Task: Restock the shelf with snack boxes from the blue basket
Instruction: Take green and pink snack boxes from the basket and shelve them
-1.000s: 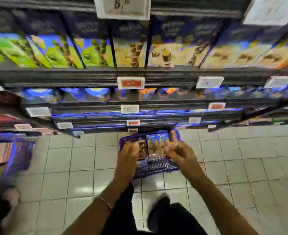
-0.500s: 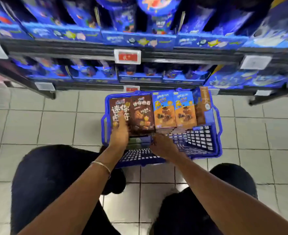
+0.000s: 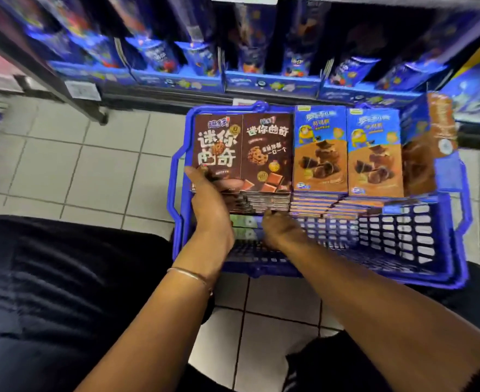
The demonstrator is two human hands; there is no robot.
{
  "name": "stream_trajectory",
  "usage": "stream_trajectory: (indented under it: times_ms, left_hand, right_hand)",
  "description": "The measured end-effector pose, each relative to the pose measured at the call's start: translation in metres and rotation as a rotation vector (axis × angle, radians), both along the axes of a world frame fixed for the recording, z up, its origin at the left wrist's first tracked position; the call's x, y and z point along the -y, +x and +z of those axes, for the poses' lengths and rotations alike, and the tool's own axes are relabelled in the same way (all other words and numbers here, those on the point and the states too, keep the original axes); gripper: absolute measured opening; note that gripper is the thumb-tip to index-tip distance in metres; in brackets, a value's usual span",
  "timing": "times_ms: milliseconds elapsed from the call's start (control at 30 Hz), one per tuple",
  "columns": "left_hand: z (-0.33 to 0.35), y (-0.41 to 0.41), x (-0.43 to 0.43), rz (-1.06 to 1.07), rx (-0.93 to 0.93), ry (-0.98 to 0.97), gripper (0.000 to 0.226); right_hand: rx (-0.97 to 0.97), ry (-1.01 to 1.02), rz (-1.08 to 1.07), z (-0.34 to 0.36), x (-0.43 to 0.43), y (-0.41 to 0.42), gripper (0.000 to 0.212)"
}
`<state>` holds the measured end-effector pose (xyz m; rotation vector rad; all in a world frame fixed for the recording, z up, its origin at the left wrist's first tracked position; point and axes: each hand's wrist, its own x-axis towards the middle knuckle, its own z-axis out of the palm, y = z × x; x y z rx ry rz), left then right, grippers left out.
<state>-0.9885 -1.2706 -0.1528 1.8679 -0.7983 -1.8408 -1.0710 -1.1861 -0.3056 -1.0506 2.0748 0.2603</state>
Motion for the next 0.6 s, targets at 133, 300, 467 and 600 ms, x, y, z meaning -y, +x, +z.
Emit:
stream_trajectory:
  times_ms: [133,300,467,600]
  left_hand:
    - [0.002,0.000,0.000,-0.006,-0.021,-0.007,0.098]
    - [0.011,-0.002,0.003,-0.060,-0.022,0.011,0.085]
    - [0.036,-0.004,0.003,-0.158,0.024,-0.025,0.044]
    - [0.066,-0.009,0.009,-0.020,0.010,-0.367,0.026]
  right_hand:
    - [-0.058,-0.026,0.073,0.013,0.001,-0.004,0.044]
    - [0.049,-0.122,-0.036,0.057,-0.009,-0.014,0.062]
    - [0.276,-0.308,-0.140,0.125,-0.038,-0.038,0.065]
    - [0.394,-0.478,-0.240,0.180,-0.067,-0.058,0.061]
